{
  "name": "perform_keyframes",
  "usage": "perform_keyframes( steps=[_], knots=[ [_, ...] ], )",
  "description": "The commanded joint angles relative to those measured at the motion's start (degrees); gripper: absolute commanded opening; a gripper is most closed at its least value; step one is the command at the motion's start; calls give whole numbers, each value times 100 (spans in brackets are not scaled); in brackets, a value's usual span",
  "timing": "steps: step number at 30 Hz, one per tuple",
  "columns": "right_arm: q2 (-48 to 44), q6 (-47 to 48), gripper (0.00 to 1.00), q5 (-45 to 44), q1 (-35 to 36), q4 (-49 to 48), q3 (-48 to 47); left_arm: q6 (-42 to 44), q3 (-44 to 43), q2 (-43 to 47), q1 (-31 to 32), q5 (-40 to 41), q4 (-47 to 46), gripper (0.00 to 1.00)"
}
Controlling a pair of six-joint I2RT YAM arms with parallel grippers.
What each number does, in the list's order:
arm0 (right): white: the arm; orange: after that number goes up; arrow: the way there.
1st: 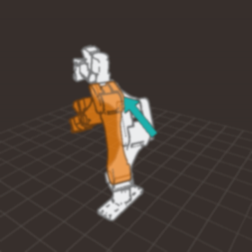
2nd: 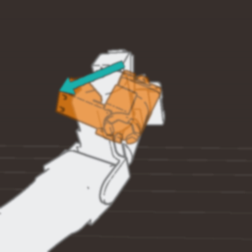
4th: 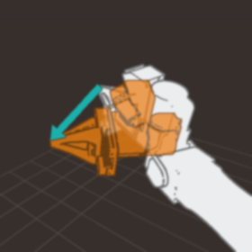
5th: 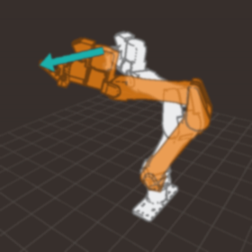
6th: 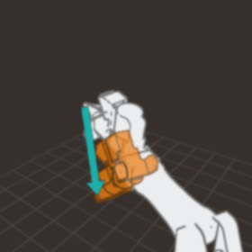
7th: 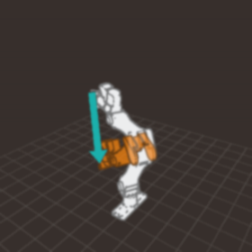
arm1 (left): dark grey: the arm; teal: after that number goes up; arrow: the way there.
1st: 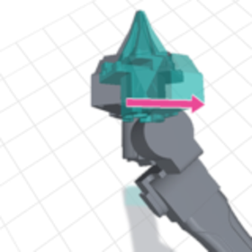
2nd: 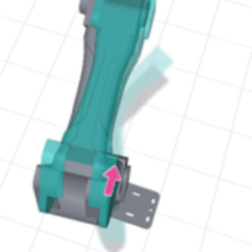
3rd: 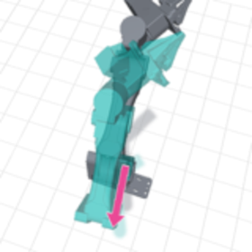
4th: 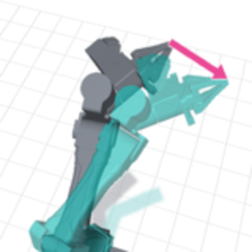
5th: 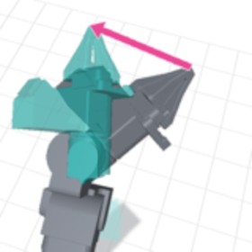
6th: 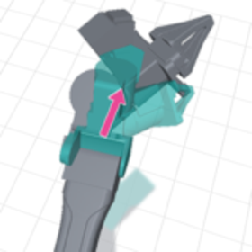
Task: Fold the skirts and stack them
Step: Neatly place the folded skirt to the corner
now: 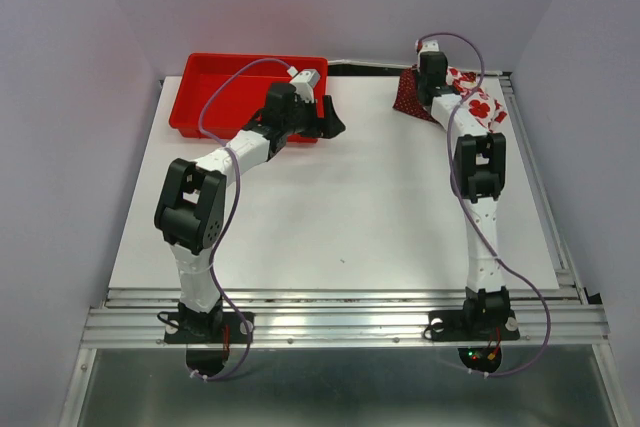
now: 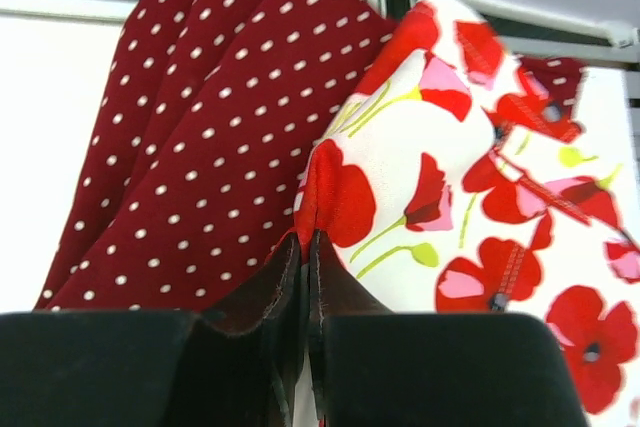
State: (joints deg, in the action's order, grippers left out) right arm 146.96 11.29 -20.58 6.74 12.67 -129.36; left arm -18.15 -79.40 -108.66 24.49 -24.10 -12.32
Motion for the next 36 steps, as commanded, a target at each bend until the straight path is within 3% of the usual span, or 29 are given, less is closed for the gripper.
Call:
perform_keyframes(
  steps=[1, 7, 15, 24, 36],
  knots=[
    [-659, -232, 1, 133, -313, -115, -19, -39, 21, 390, -6, -130, -298, 89],
    [-852, -347, 1, 493, -516, -439, 104, -22, 38, 407, -6, -157, -298, 89],
    [-1020, 232, 1, 660, -446, -1327, 148, -30, 56, 390, -6, -174, -298, 89],
    [-687, 988, 1, 740, 37, -2004, 376, -22, 100, 407, -6, -209, -298, 89],
    [-71, 1147, 1, 642, 336, -2075, 772, 39, 214, 425, -67, -323, -306, 90]
  ],
)
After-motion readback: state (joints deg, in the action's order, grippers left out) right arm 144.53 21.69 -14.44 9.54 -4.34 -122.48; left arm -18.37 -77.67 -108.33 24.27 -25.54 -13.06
